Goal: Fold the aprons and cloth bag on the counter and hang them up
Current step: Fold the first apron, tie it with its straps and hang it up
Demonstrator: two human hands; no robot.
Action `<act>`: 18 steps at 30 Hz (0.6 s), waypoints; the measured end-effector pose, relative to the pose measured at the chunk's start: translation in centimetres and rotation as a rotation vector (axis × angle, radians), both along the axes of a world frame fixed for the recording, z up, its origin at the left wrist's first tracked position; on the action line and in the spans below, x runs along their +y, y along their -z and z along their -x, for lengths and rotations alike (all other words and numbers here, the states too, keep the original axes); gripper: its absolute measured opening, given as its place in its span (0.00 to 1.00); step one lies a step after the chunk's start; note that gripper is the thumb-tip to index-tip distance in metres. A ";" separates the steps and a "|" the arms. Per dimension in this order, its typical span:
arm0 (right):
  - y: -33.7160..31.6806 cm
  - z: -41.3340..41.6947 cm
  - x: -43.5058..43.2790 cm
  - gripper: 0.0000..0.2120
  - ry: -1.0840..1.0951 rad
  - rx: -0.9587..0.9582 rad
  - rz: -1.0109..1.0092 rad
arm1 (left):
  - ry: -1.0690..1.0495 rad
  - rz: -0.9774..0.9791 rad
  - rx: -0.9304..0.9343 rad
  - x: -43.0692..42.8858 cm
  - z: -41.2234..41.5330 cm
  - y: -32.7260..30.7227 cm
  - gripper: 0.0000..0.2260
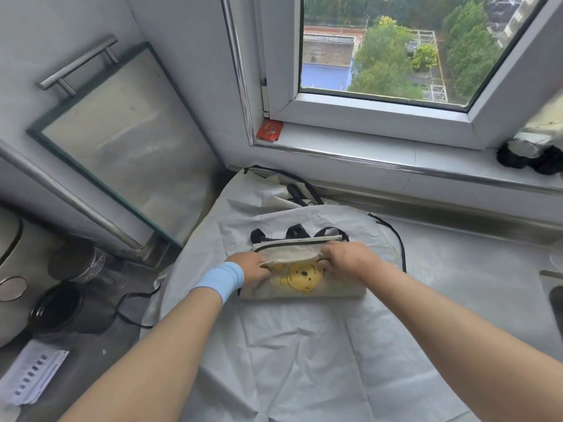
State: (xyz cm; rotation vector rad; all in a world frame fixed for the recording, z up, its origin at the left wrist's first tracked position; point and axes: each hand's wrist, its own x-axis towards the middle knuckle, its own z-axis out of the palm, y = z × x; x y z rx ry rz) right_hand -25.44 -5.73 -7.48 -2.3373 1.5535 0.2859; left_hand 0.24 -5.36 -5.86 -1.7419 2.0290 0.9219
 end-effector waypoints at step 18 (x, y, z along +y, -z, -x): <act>2.5 -1.3 -4.8 0.15 0.066 0.230 0.308 | 0.230 0.543 -0.020 -0.4 7.5 6.0 0.18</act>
